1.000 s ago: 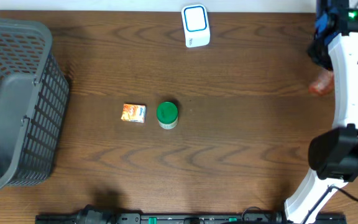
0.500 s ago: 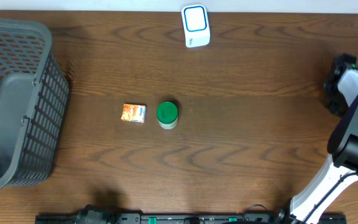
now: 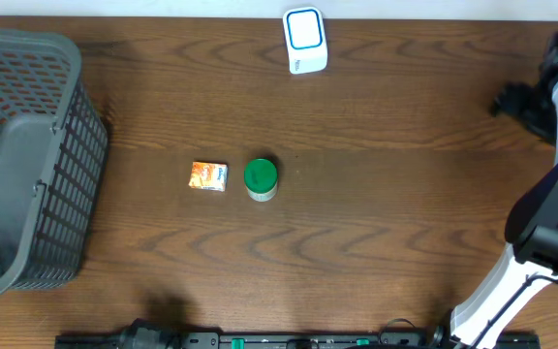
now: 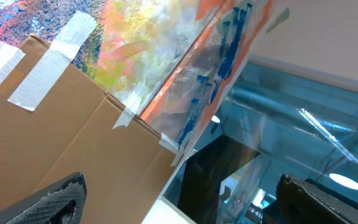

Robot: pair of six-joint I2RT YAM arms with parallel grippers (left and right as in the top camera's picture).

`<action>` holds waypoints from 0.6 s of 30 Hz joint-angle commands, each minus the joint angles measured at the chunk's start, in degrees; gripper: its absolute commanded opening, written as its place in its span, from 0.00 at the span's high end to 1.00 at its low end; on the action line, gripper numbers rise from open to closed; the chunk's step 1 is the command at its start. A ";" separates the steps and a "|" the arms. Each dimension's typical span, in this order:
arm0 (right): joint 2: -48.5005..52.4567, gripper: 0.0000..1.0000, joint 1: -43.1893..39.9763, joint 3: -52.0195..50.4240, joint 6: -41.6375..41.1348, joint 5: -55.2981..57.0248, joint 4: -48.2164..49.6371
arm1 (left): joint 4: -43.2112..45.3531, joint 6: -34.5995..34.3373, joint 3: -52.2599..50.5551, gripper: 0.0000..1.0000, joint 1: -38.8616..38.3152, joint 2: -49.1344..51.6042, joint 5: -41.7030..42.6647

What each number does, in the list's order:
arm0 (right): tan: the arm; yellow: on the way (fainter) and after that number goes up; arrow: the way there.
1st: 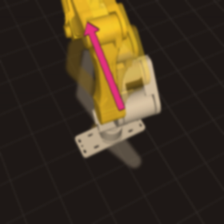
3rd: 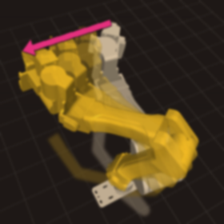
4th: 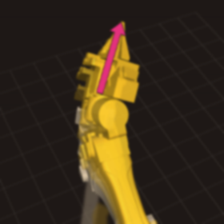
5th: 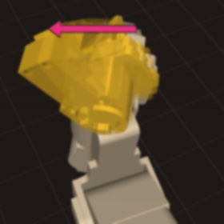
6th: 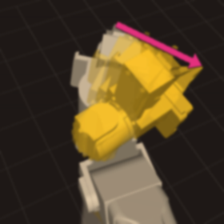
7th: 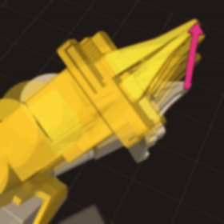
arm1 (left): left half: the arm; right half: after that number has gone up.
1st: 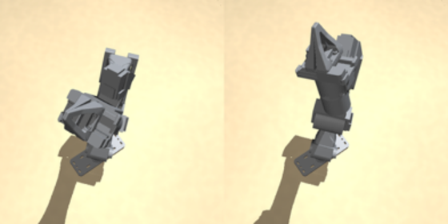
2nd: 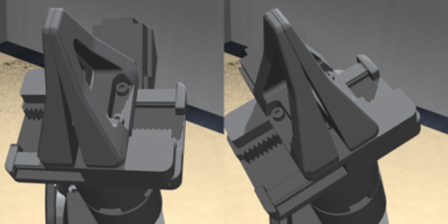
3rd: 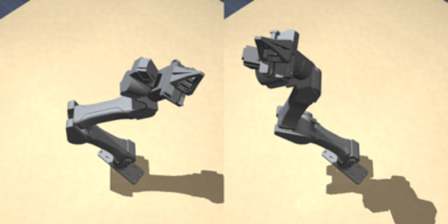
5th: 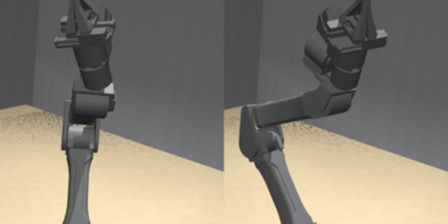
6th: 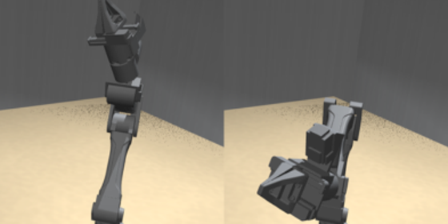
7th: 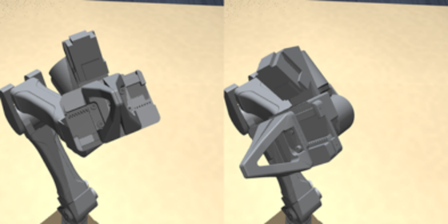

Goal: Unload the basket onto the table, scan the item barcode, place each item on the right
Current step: 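Carry the red bar to the right table edge and release it, then move the empty right gripper over the green-capped bottle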

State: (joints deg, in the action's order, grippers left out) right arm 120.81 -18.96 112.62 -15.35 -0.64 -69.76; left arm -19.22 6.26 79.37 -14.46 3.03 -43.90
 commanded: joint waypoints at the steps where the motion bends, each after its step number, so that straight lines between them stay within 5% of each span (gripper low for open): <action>1: -1.38 0.01 3.06 2.38 2.34 -41.72 -2.12 | 0.24 1.01 -0.02 0.02 0.02 -0.44 -0.35; 6: -1.33 0.01 10.27 0.98 -7.08 -58.62 -5.29 | 0.24 1.01 -0.02 0.02 0.02 -0.44 -0.35; 12: -1.33 0.01 23.12 0.98 -36.06 -38.29 -18.53 | 0.24 1.01 -0.02 0.02 0.02 -0.44 -0.33; 18: -1.22 0.01 37.97 0.98 -67.34 -23.12 -14.97 | 0.24 1.01 -0.02 0.02 0.02 -0.44 -0.35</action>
State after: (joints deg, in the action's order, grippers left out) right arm 119.61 13.67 113.84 -60.36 -32.91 -86.11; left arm -19.22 6.26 79.37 -14.46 3.03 -43.88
